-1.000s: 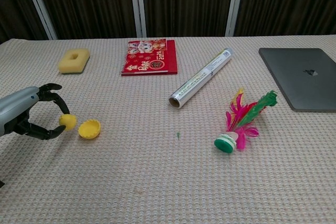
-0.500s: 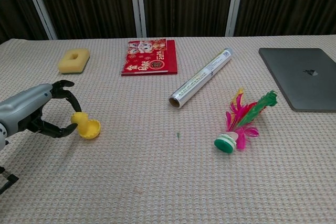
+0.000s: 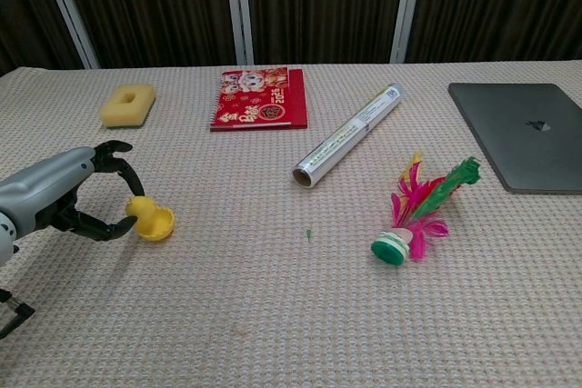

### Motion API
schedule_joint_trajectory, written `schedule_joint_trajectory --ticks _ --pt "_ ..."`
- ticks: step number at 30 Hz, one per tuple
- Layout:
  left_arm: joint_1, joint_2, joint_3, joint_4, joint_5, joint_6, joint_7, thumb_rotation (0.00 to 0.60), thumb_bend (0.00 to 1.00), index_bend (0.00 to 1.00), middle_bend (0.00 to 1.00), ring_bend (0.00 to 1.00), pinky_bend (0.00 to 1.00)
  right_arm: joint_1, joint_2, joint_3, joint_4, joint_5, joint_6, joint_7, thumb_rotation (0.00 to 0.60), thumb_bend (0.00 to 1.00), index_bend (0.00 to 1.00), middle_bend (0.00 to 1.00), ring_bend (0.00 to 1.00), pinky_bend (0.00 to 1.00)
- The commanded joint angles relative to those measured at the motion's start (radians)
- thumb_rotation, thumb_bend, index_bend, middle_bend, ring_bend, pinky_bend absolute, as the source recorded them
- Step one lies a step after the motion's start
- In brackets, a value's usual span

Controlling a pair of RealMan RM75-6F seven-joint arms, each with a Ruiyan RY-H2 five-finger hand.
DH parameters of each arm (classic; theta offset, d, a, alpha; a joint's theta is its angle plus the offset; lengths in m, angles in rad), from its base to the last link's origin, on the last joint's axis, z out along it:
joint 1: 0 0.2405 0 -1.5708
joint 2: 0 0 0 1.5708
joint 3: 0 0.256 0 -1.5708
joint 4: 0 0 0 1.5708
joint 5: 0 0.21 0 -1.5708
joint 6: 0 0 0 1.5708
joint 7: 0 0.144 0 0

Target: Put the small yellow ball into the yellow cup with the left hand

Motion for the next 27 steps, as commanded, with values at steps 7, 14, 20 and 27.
schedule_joint_trajectory --ticks 7,14,20,27 --pt "-0.003 -0.006 0.004 -0.001 0.002 0.000 0.009 0.600 0.41 0.54 0.00 0.00 0.00 0.000 0.000 -0.001 0.002 -0.003 0.002 0.002 0.600 0.00 0.41 0.10 0.03 0.00" --pt "-0.003 -0.007 0.005 0.001 -0.003 0.001 0.015 0.600 0.41 0.54 0.00 0.00 0.00 -0.001 0.000 -0.002 0.004 -0.004 0.004 0.005 0.600 0.00 0.41 0.10 0.04 0.00" --pt "-0.003 -0.004 0.006 0.003 -0.001 0.002 0.014 0.600 0.41 0.54 0.00 0.00 0.00 0.000 0.001 -0.001 0.003 -0.002 0.003 0.008 0.600 0.00 0.41 0.10 0.04 0.00" --pt "-0.004 -0.006 0.006 0.009 0.009 0.004 0.007 0.600 0.39 0.48 0.00 0.00 0.00 -0.001 0.002 -0.001 0.002 0.000 0.003 0.011 0.600 0.00 0.41 0.10 0.04 0.00"
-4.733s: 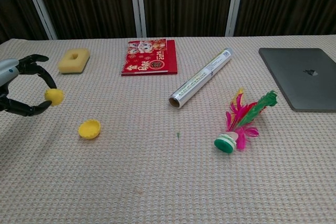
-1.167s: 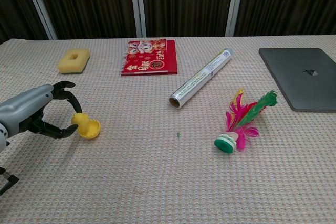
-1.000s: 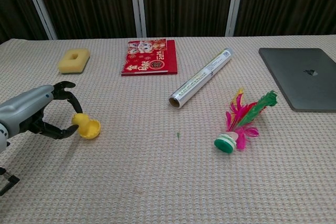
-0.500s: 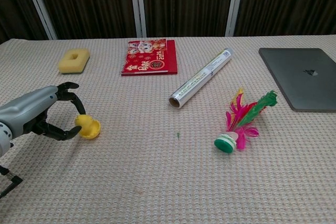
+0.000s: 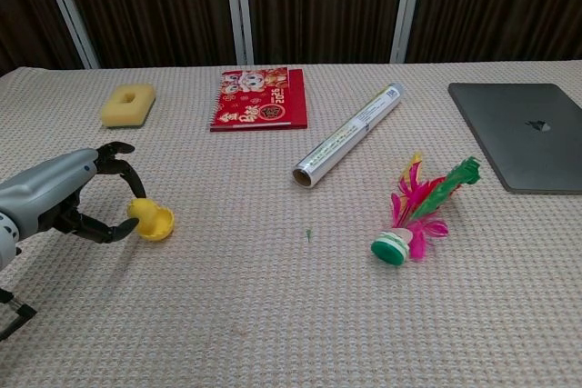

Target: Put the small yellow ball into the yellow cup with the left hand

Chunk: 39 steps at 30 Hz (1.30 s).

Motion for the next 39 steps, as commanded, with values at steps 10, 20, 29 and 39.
schedule_joint_trajectory --ticks 10,20,29,39 --pt "0.001 -0.004 -0.001 0.011 0.019 0.005 -0.023 0.600 0.32 0.38 0.00 0.00 0.00 0.000 0.001 0.000 0.001 -0.001 0.001 0.004 0.600 0.00 0.41 0.10 0.04 0.00" --pt "0.004 -0.005 -0.002 0.012 0.029 0.012 -0.032 0.600 0.27 0.34 0.00 0.00 0.00 0.000 0.001 0.000 0.001 -0.001 0.001 0.004 0.600 0.00 0.41 0.10 0.04 0.00" --pt "-0.018 0.097 -0.029 0.011 0.120 0.046 -0.004 0.600 0.23 0.20 0.00 0.00 0.00 0.000 0.000 0.000 0.002 -0.001 0.002 -0.002 0.600 0.00 0.41 0.10 0.04 0.00" --pt "0.037 0.443 0.017 -0.127 0.341 0.144 -0.087 0.600 0.22 0.18 0.00 0.00 0.00 0.002 -0.011 0.011 0.027 0.003 0.005 -0.087 0.600 0.00 0.40 0.12 0.00 0.00"
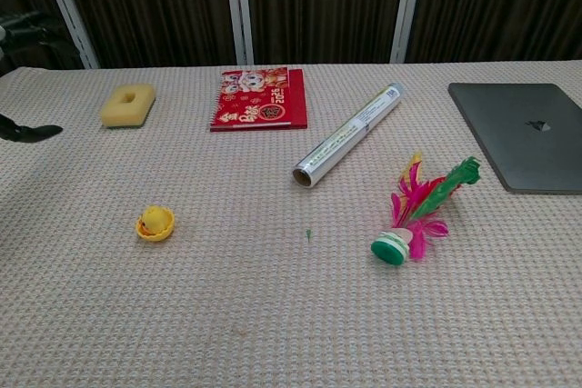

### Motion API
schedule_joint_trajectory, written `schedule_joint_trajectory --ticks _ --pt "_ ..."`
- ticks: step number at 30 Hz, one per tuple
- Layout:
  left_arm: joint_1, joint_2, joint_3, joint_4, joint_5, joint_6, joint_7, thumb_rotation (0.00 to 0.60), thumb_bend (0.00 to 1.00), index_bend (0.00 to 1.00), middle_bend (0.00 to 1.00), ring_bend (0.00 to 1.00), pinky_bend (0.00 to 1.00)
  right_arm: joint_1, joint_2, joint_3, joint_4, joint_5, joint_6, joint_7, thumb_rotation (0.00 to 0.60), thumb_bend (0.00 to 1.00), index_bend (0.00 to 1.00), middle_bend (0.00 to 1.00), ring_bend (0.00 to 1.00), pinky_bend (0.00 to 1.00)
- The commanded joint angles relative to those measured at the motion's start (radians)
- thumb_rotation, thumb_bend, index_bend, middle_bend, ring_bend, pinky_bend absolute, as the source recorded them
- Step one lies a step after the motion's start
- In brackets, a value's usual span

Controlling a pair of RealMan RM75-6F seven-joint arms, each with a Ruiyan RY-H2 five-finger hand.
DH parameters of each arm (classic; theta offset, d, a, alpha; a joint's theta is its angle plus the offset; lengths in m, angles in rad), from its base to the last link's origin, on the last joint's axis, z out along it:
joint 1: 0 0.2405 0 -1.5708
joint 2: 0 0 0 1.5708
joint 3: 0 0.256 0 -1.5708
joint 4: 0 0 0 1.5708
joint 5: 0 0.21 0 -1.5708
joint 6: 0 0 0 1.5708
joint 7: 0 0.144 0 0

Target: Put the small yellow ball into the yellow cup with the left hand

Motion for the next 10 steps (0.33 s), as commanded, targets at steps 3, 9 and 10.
schedule_joint_trajectory --ticks 3,9,10 --pt "0.092 0.200 0.071 -0.140 0.068 0.058 -0.126 0.600 0.22 0.17 0.00 0.00 0.00 0.001 -0.001 0.002 -0.001 0.007 -0.005 -0.013 0.600 0.00 0.40 0.12 0.00 0.00" --pt "0.190 0.255 0.167 -0.165 0.090 0.094 -0.206 0.600 0.25 0.14 0.00 0.00 0.00 0.004 -0.001 0.006 -0.014 0.018 -0.014 -0.011 0.600 0.00 0.40 0.12 0.00 0.00" --pt "0.203 0.251 0.178 -0.161 0.088 0.098 -0.217 0.600 0.25 0.13 0.00 0.00 0.00 0.005 -0.001 0.007 -0.016 0.021 -0.018 -0.014 0.600 0.00 0.40 0.12 0.00 0.00"
